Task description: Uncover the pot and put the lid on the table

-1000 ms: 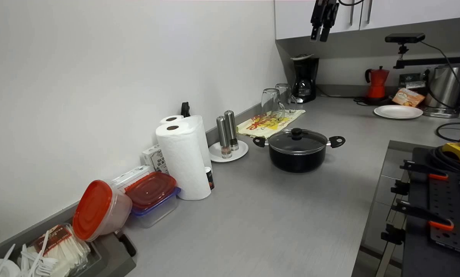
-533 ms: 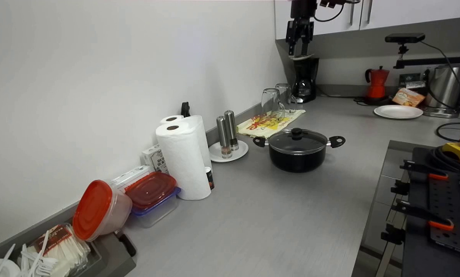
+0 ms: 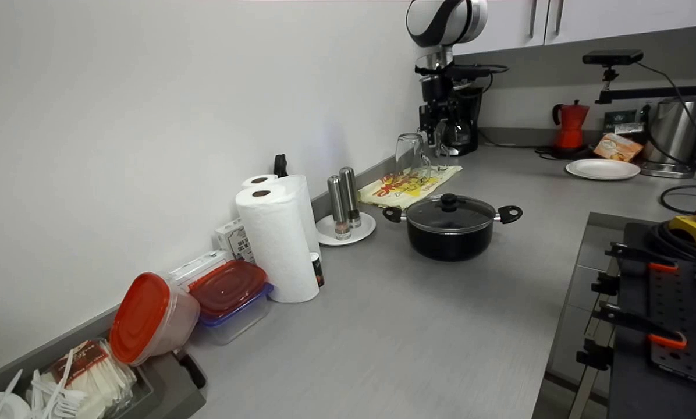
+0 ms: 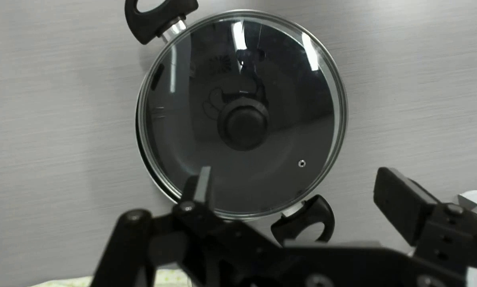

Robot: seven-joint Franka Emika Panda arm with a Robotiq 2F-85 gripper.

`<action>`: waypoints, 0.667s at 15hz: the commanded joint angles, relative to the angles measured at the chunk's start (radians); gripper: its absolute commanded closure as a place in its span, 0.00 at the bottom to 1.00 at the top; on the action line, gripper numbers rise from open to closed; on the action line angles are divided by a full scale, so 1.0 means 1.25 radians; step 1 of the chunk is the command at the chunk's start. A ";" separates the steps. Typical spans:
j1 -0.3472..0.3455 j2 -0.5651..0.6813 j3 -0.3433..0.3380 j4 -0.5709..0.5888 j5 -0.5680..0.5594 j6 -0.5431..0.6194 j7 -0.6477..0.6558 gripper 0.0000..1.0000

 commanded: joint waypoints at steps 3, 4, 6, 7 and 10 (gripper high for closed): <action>-0.043 0.176 0.044 0.155 0.036 -0.101 -0.006 0.00; -0.046 0.196 0.049 0.170 0.038 -0.112 -0.006 0.00; -0.051 0.234 0.055 0.201 0.038 -0.134 0.000 0.00; -0.054 0.249 0.057 0.214 0.037 -0.144 0.001 0.00; -0.058 0.282 0.054 0.244 0.031 -0.163 0.014 0.00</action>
